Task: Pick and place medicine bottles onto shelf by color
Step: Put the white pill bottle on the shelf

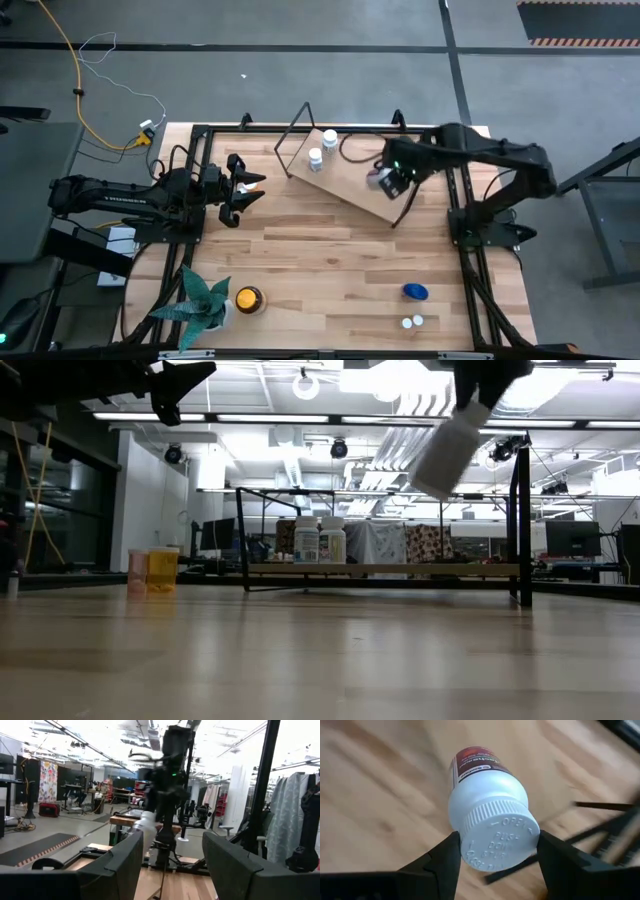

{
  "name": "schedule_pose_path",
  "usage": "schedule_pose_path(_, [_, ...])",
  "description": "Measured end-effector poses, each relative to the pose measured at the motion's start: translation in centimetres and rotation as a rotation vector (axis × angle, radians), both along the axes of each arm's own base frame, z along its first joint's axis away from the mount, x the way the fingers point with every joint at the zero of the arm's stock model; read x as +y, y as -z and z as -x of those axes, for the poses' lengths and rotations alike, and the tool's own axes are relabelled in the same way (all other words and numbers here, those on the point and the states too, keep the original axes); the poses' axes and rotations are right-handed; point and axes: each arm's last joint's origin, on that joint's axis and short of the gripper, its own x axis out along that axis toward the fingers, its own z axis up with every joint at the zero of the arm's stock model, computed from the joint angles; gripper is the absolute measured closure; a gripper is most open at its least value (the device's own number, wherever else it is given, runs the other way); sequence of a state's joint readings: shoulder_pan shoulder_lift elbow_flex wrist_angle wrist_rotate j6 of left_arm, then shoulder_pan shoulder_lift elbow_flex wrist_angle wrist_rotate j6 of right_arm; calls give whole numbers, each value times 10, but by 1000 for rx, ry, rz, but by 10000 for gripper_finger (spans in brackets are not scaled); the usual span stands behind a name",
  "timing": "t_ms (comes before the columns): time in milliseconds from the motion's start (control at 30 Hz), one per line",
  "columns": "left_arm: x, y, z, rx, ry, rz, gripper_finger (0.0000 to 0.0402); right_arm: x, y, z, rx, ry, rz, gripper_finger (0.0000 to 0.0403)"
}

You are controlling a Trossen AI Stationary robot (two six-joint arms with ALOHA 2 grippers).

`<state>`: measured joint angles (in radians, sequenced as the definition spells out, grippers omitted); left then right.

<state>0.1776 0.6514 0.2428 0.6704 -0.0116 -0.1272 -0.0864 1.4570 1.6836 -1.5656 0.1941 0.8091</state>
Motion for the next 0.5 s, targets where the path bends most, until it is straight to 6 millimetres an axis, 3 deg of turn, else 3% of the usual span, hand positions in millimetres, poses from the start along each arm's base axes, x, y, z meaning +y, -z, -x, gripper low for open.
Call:
schedule_pose_path(167, [0,0,0,-1,0,0,208,-31,16,-12,85,6,-26,199])
schedule_pose_path(500, [0,0,0,1,-3,1,208,-77,66,-46,291,-38,-106,198])
